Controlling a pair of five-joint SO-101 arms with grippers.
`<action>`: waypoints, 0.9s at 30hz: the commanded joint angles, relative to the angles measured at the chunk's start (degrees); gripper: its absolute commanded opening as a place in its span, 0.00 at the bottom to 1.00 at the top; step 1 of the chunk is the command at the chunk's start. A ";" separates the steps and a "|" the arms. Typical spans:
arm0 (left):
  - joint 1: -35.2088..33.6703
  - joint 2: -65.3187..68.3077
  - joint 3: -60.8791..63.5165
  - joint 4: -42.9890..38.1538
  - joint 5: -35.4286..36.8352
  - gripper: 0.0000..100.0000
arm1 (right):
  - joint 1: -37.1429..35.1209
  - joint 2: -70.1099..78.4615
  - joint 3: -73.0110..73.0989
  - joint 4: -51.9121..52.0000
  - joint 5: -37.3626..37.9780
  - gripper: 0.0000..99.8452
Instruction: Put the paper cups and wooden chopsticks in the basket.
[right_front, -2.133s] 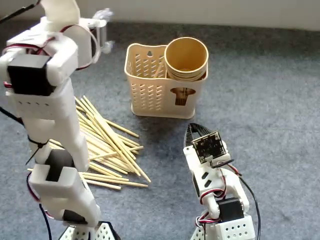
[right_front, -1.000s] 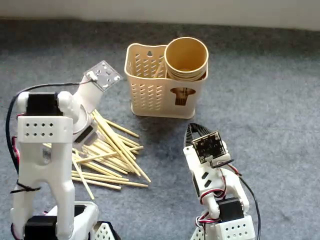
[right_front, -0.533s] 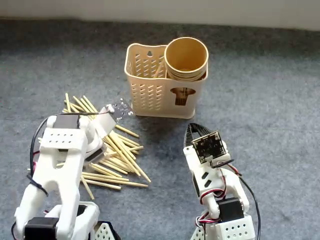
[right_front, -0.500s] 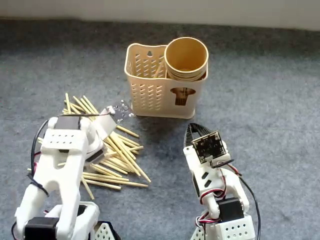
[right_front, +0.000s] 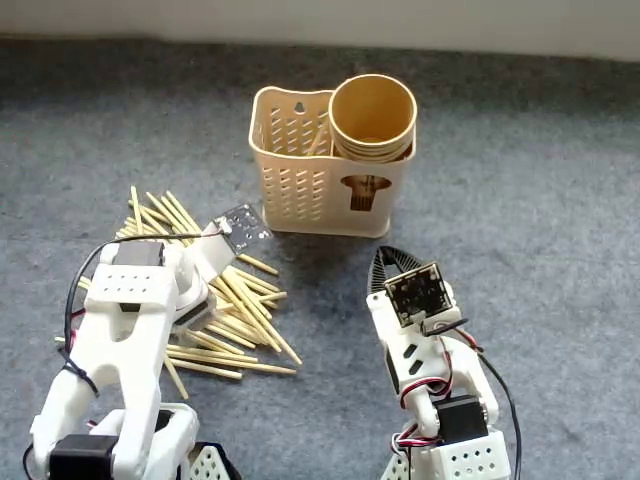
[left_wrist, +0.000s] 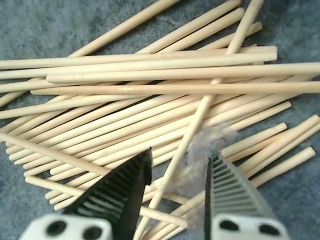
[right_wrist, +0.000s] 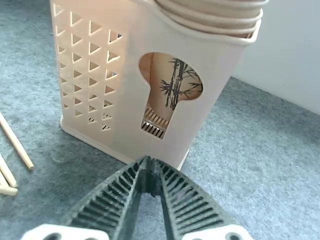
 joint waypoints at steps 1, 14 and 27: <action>0.92 -1.19 -0.48 -0.88 -0.35 0.18 | 0.13 -0.48 5.58 -1.36 0.62 0.01; 0.75 20.97 -14.73 1.49 -0.09 0.15 | 0.13 -0.48 5.58 -1.36 0.62 0.01; 0.84 19.91 -16.75 8.88 -0.35 0.03 | 0.13 -0.48 5.58 -1.36 0.62 0.01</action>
